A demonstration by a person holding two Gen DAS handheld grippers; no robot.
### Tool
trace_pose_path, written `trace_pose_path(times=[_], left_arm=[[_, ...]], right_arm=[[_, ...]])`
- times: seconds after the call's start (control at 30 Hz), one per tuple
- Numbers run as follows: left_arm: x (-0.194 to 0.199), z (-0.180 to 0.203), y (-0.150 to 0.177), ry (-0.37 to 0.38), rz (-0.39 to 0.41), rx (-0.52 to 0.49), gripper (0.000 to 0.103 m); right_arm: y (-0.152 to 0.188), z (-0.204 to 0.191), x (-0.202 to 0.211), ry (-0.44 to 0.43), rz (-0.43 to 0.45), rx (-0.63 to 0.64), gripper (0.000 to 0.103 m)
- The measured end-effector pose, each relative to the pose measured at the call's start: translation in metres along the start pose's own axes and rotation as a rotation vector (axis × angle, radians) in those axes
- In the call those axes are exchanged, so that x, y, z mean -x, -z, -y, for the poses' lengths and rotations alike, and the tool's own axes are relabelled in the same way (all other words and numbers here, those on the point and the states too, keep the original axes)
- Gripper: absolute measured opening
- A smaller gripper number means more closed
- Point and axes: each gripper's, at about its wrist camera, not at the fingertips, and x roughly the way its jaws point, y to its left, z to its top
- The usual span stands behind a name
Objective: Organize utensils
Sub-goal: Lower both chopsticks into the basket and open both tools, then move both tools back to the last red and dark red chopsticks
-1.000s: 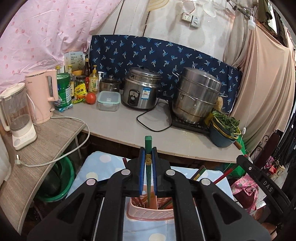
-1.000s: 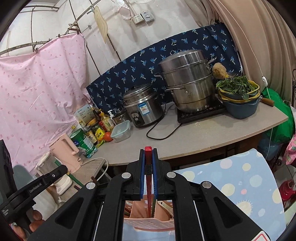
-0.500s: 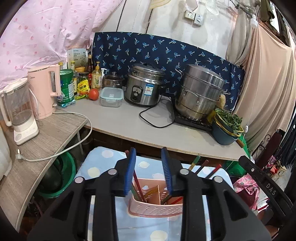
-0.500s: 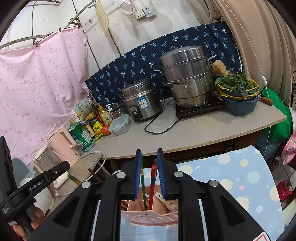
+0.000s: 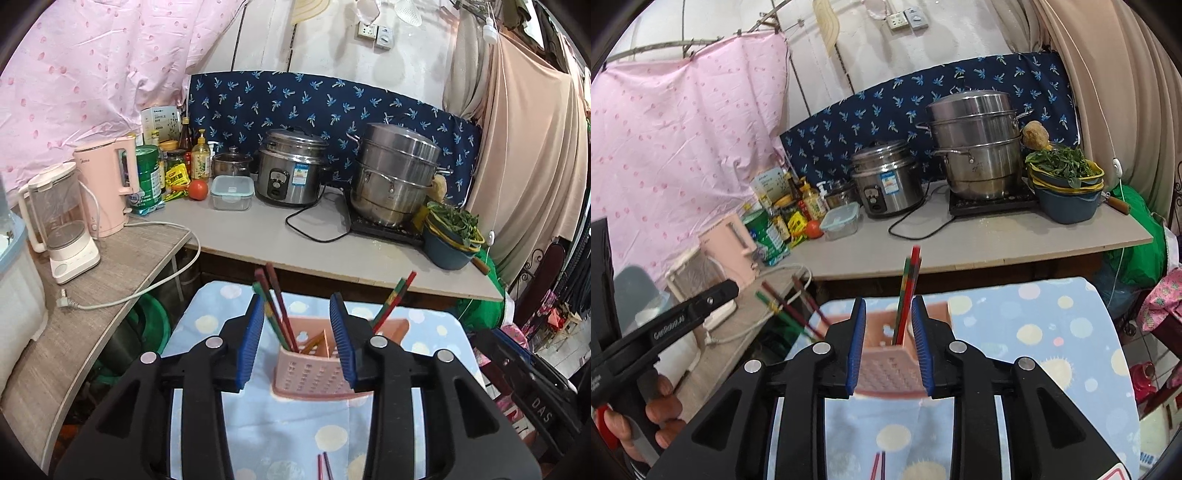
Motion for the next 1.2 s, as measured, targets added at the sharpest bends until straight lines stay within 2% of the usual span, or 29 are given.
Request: trace_pose_path(times=[0.23,0.6,0.9,1.2], left_arm=[[0.026,0.002,0.039,-0.052,-0.029,-0.059,0.035],[0.053,-0.007,0.110,-0.097,-0.117,-0.082,0.035],[0.055,-0.021,0.181,-0.142,-0.240,-0.090,0.035],[0.060,-0.027,0.236,-0.142,-0.298,-0.089,0.035]], right_arm=[[0.047,-0.015,0.030,0.018,-0.051,0.058,0.026],[0.118,-0.028,0.060,0.051,-0.145,0.118,0.026],[0.192,-0.026,0.064,0.065,-0.266,0.135,0.026],[0.251,-0.026,0.058,0.069,-0.369,0.145,0.026]])
